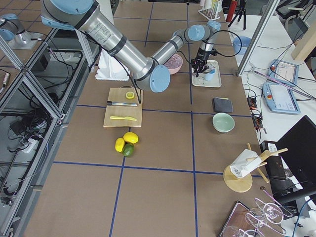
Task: Put ice in cup with scoop
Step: 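Carry the filled scoop to the blue cup while the left gripper withdraws, then tilt the scoop over the blue cup to pour the ice in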
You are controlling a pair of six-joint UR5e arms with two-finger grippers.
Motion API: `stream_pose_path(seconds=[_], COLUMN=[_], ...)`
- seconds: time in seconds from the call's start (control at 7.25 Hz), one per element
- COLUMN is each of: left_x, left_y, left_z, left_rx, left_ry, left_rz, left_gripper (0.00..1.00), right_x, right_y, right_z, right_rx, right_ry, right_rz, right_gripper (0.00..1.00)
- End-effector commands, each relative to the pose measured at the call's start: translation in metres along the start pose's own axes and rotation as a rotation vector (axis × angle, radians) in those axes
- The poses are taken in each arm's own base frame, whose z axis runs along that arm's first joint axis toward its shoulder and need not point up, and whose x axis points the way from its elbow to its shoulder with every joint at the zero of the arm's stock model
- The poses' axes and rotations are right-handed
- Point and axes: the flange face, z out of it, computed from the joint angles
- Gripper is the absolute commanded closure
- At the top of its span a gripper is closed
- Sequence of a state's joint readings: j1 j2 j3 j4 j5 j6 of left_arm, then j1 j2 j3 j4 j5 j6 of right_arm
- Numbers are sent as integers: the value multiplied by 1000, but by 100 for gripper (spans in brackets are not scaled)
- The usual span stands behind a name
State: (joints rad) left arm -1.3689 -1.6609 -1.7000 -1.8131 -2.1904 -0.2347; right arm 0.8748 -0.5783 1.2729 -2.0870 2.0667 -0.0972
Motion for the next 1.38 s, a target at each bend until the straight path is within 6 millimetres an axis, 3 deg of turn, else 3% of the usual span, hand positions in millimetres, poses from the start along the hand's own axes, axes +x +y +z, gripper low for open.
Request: stream_pose_path(seconds=[0.0, 0.28, 0.69, 0.97, 1.24], left_x=[-1, -1, -1, -1, -3], left_y=[1, 1, 1, 1, 1], left_z=[0, 0, 0, 1, 3], left_rx=[-6, -7, -4, -5, -7], left_ry=[-3, -2, -3, -2, -2], left_rz=[-3, -3, 2, 4, 3], left_gripper=[0, 0, 0, 0, 0], right_x=[-6, -12, -16, -16, -18], right_y=[-11, -23, -20, -35, -37], right_z=[-10, -6, -12, -15, -16], right_rx=[-68, -113, -170, -218, -233], right_ry=[-8, -21, -31, -37, -52], right_rz=[34, 49, 81, 106, 117], right_gripper=[100, 100, 100, 100, 100])
